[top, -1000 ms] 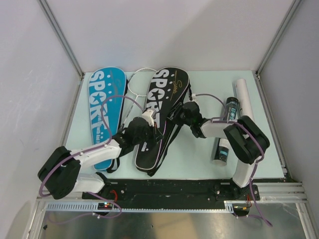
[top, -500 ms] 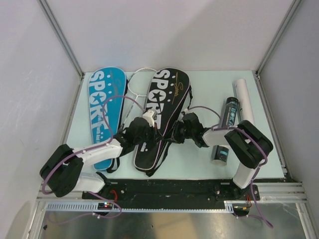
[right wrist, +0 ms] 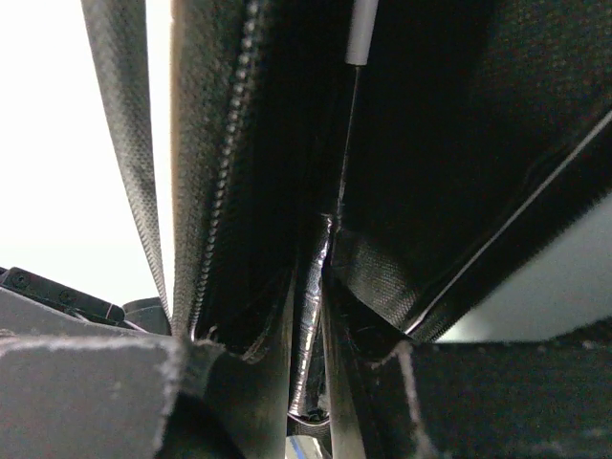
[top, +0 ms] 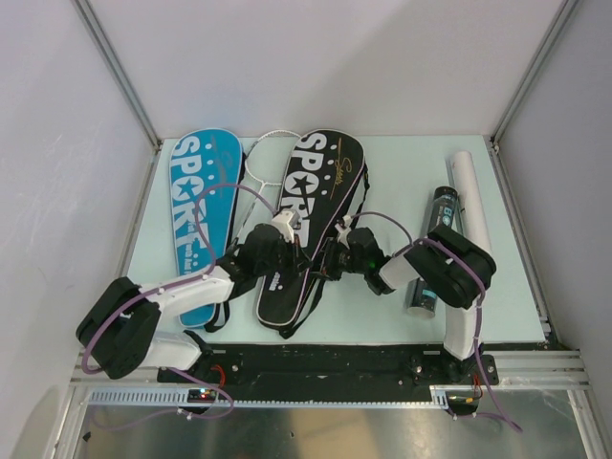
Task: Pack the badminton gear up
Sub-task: Place the racket in the racket bag.
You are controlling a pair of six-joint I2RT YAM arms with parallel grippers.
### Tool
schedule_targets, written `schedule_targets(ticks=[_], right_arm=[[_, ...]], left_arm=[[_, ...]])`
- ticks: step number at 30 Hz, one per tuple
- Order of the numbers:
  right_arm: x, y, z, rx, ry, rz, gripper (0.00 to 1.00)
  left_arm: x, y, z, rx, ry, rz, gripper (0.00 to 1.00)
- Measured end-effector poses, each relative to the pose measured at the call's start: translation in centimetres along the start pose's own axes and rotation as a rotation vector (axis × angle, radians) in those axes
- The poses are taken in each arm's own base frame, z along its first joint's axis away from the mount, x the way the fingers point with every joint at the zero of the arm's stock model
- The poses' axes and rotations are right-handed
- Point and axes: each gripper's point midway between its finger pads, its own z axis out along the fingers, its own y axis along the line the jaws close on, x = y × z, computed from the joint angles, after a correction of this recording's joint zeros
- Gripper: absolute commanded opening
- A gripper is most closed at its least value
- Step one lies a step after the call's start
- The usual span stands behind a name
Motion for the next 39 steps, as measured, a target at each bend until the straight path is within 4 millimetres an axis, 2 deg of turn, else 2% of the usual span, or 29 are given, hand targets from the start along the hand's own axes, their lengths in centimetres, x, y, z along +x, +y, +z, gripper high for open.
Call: schedule_targets(ticks=[9, 11, 18, 21, 25, 29, 34, 39], right_arm=[[0.1, 0.1, 0.9, -0.062, -0.011, -0.025, 0.22], [0.2, 0.2, 1.0, -0.068, -0.013, -0.029, 0.23], [0.2, -0.6, 0.7, 0.0, -0.026, -0.017, 0.29], [-0.1, -0.7, -0.6, 0.081, -0.053, -0.02, 0.3], [-1.0, 0.4, -3.0, 0.166, -0.119, -0.053, 0.31], [-1.9, 0.5, -5.3, 0.252, -0.18, -0.098, 0.32], [-2.9, 0.8, -7.9, 0.32, -0.245, -0.164, 0.35], [-4.1, 2.6, -10.8, 0.331, -0.323, -0.242, 0.39]], left_arm=[[-0.2, -0.4, 0.0, 0.026, -0.002, -0.01, 0.0], [-0.2, -0.3, 0.0, 0.026, -0.002, -0.011, 0.03], [-0.6, -0.6, 0.0, 0.043, -0.016, -0.017, 0.37], [-1.1, -0.6, -0.2, 0.05, -0.03, -0.016, 0.44], [-2.2, 0.5, -1.2, 0.004, -0.049, 0.004, 0.47], [-5.3, 2.7, -2.8, -0.134, -0.083, 0.058, 0.49], [-9.9, 8.1, -5.6, -0.362, -0.14, 0.054, 0.53], [-10.9, 13.7, -7.7, -0.559, -0.103, 0.029, 0.54]])
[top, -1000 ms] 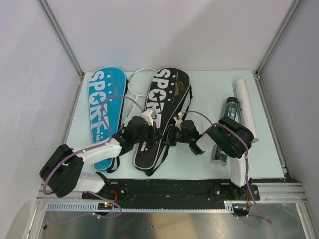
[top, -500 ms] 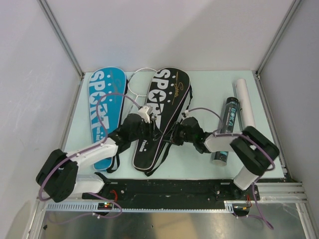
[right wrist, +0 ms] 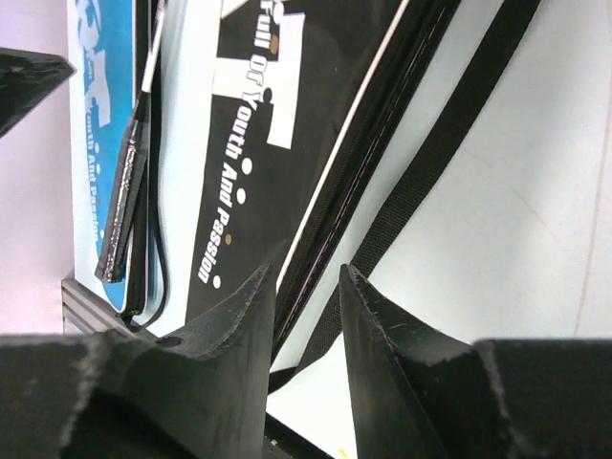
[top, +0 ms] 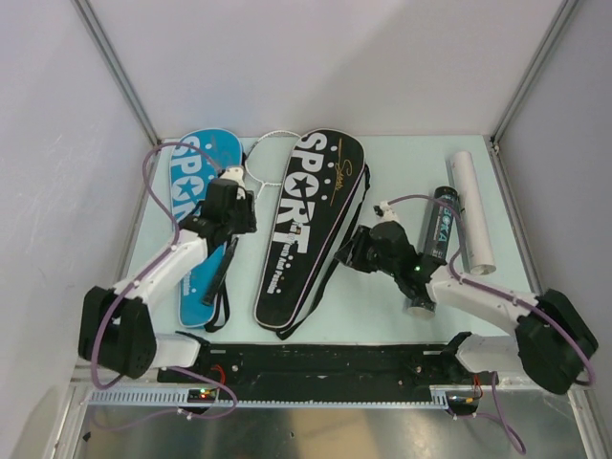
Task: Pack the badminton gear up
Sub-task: Pick up the racket from the center of the board.
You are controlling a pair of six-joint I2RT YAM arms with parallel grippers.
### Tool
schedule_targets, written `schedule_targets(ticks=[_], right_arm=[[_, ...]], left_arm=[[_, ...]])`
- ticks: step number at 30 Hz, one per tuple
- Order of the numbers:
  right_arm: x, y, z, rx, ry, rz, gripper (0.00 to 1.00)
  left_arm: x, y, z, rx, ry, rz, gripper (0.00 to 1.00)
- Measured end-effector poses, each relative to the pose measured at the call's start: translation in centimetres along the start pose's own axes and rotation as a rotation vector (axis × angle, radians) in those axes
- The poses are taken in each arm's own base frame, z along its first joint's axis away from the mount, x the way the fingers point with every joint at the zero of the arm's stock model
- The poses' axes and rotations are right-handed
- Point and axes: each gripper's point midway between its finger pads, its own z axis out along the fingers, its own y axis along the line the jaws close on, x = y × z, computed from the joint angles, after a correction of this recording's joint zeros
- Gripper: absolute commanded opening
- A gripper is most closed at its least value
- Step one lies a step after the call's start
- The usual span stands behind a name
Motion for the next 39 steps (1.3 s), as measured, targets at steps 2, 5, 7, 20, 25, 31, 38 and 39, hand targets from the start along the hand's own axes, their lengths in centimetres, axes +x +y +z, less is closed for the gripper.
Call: schedule_targets(ticks=[2, 5, 7, 20, 25, 31, 38, 39], right_arm=[[-0.7, 0.2, -1.0, -0.003, -0.029, -0.022, 0.4], [-2.0, 0.6, -2.6, -0.012, -0.078, -0.057, 0.41], [-2.8, 0.8, -3.6, -0.017, -0.108, -0.076, 0.42], [-5.9, -0.3, -7.3, 0.012, -0.221, -0.124, 0.44], [-5.8, -0.8, -7.4, 0.025, -0.216, -0.126, 0.44], [-5.8, -0.8, -7.4, 0.026, -0.215, -0.129, 0.44], [-5.3, 0.1, -7.1, -0.024, -0.182, -0.112, 0.44], [-5.1, 0.2, -6.9, -0.032, -0.171, -0.108, 0.44]], left_arm=[[0.2, 1.6, 0.9, -0.05, 0.045, 0.013, 0.54], [0.7, 3.3, 2.5, -0.1, 0.111, 0.044, 0.54], [1.1, 4.0, 3.6, -0.116, 0.151, 0.064, 0.54], [4.1, 6.7, 9.6, -0.148, 0.356, 0.157, 0.42], [3.9, 7.3, 10.3, -0.153, 0.382, 0.198, 0.18], [3.6, 7.0, 10.3, -0.124, 0.387, 0.227, 0.01], [1.8, 5.9, 8.2, -0.099, 0.345, 0.178, 0.0], [1.0, 5.8, 7.5, -0.1, 0.321, 0.166, 0.0]])
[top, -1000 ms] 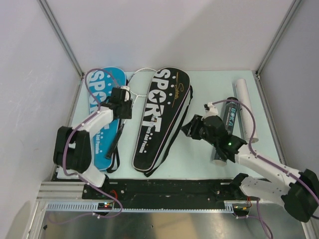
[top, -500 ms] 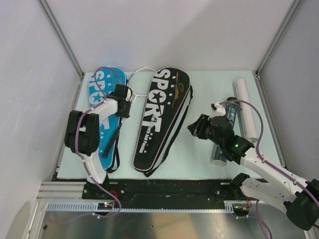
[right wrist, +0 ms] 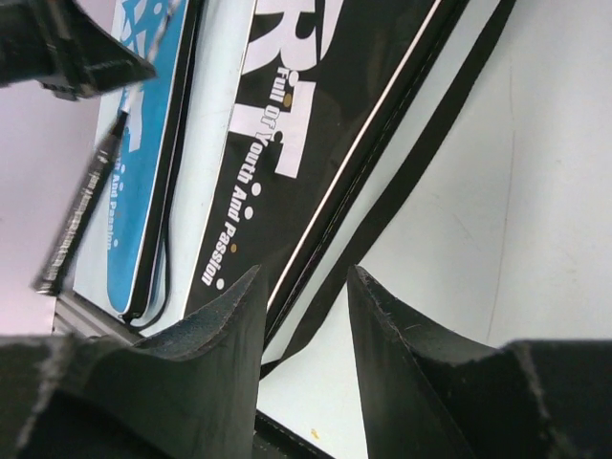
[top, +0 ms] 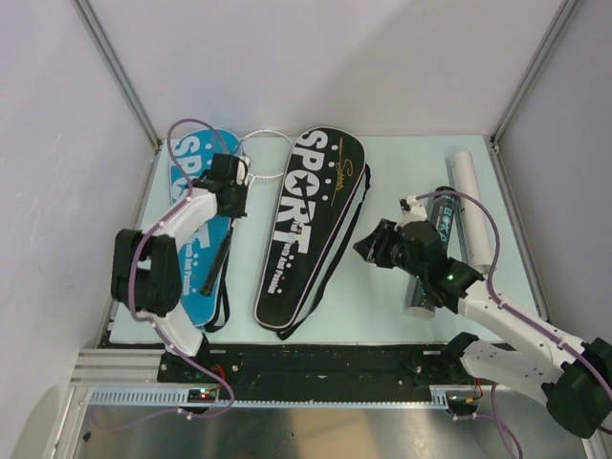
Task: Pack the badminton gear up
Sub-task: Pick up the racket from the center of the board.
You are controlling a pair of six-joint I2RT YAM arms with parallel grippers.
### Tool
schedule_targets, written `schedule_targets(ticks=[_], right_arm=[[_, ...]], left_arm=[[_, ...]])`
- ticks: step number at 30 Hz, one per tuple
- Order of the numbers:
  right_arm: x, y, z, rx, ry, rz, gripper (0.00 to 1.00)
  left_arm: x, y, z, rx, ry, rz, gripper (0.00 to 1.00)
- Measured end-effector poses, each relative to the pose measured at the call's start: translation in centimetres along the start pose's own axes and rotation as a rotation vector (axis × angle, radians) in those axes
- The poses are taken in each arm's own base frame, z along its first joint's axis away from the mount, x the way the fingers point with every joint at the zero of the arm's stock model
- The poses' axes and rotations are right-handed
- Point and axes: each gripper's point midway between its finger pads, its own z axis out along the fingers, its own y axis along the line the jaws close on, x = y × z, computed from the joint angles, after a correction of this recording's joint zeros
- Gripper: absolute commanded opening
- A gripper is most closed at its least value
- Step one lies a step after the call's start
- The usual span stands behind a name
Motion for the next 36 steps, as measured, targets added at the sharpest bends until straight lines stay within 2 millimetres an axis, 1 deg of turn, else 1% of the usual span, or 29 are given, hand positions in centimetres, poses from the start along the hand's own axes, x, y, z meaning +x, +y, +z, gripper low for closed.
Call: schedule_targets(ticks=[6, 9, 11, 13, 15, 19, 21, 26, 28, 32, 36], right_arm=[[0.8, 0.1, 0.7, -0.006, 0.035, 0.04, 0.44], [0.6, 0.5, 1.2, -0.018, 0.024, 0.073, 0.44], [0.4, 0.9, 1.6, -0.032, 0.017, 0.093, 0.45], [0.2, 1.4, 2.1, -0.052, 0.012, 0.118, 0.45], [0.0, 1.8, 2.7, -0.071, 0.008, 0.148, 0.46], [0.0, 2.5, 4.5, -0.102, 0.007, 0.214, 0.48], [0.2, 2.6, 5.6, -0.113, 0.013, 0.248, 0.48], [1.1, 3.0, 8.7, -0.152, 0.028, 0.337, 0.52], [1.6, 3.3, 10.0, -0.172, 0.032, 0.371, 0.54], [2.1, 4.1, 11.8, -0.212, 0.035, 0.412, 0.58], [1.1, 6.2, 13.7, -0.28, 0.026, 0.449, 0.61]], left_arm=[[-3.9, 0.4, -6.3, -0.002, -0.198, -0.089, 0.0], [-4.5, 0.3, -9.2, 0.021, -0.275, -0.128, 0.0], [-4.3, 0.0, -10.2, 0.039, -0.3, -0.149, 0.0], [-3.7, -0.4, -10.8, 0.067, -0.306, -0.167, 0.0], [-2.8, -1.0, -10.9, 0.097, -0.299, -0.181, 0.0], [-0.6, -2.7, -11.1, 0.162, -0.297, -0.194, 0.0], [0.2, -4.0, -11.7, 0.196, -0.313, -0.178, 0.0], [1.0, -8.9, -13.6, 0.323, -0.401, -0.116, 0.0], [1.4, -10.4, -14.0, 0.365, -0.431, -0.098, 0.0], [2.8, -12.6, -13.7, 0.411, -0.46, -0.076, 0.0], [3.8, -14.0, -13.5, 0.435, -0.476, -0.06, 0.0]])
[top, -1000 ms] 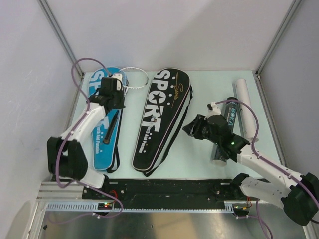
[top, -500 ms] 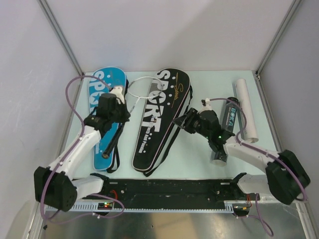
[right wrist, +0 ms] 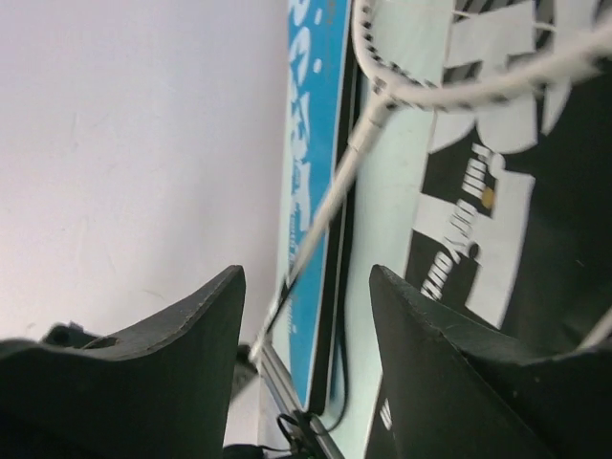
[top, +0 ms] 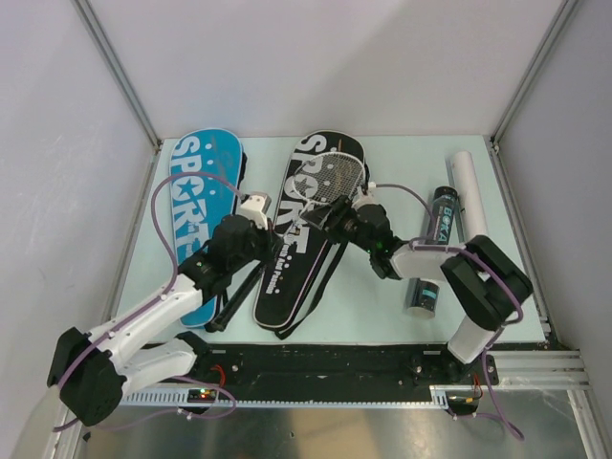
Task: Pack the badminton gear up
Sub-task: Pick up the racket from the center of the board.
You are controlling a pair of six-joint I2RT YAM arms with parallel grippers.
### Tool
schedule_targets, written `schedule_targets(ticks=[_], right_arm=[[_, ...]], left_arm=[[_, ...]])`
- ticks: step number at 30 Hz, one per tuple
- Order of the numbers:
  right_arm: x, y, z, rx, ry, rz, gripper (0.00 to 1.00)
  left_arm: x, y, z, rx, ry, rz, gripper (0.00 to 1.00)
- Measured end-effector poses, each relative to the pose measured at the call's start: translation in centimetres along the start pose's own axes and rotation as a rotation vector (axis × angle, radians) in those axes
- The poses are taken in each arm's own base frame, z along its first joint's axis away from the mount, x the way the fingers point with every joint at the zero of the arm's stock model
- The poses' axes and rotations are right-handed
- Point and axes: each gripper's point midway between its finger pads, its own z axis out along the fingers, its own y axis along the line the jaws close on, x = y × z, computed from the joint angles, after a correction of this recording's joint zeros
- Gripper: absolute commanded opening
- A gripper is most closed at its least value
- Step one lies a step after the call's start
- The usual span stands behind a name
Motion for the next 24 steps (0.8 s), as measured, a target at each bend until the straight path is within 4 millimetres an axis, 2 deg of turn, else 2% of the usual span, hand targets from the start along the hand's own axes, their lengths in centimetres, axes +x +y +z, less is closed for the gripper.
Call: schedule_targets(ticks=[4, 7, 11, 15, 17, 20, 24], right_arm=[[-0.1, 1.0, 1.9, -0.056, 0.005, 0.049, 0.58], [0.3, 0.3, 2.6, -0.055, 0.02, 0.09, 0.46], [0.3, 0.6, 2.9, -0.076, 0.027, 0.124, 0.27], [0.2, 0.8, 2.9, -0.085, 0.031, 0.142, 0.15], [0.0, 1.3, 2.9, -0.104, 0.028, 0.156, 0.11], [-0.4, 2.0, 2.9, -0.134, 0.023, 0.155, 0.03], [-0.7, 1.9, 2.9, -0.142, 0.03, 0.168, 0.0]], left_arm=[[-0.2, -1.3, -0.1, 0.034, -0.033, 0.019, 0.0], [-0.9, -2.2, -0.5, 0.06, -0.072, 0.025, 0.0], [-0.9, -2.2, -0.8, 0.055, -0.093, 0.027, 0.0], [-0.7, -2.2, -0.7, 0.055, -0.093, 0.029, 0.0], [-0.7, -2.2, -0.7, 0.056, -0.092, 0.029, 0.05], [-0.9, -2.3, -0.7, 0.06, -0.1, 0.028, 0.18], [-1.4, -2.6, -0.8, 0.072, -0.121, 0.026, 0.37]])
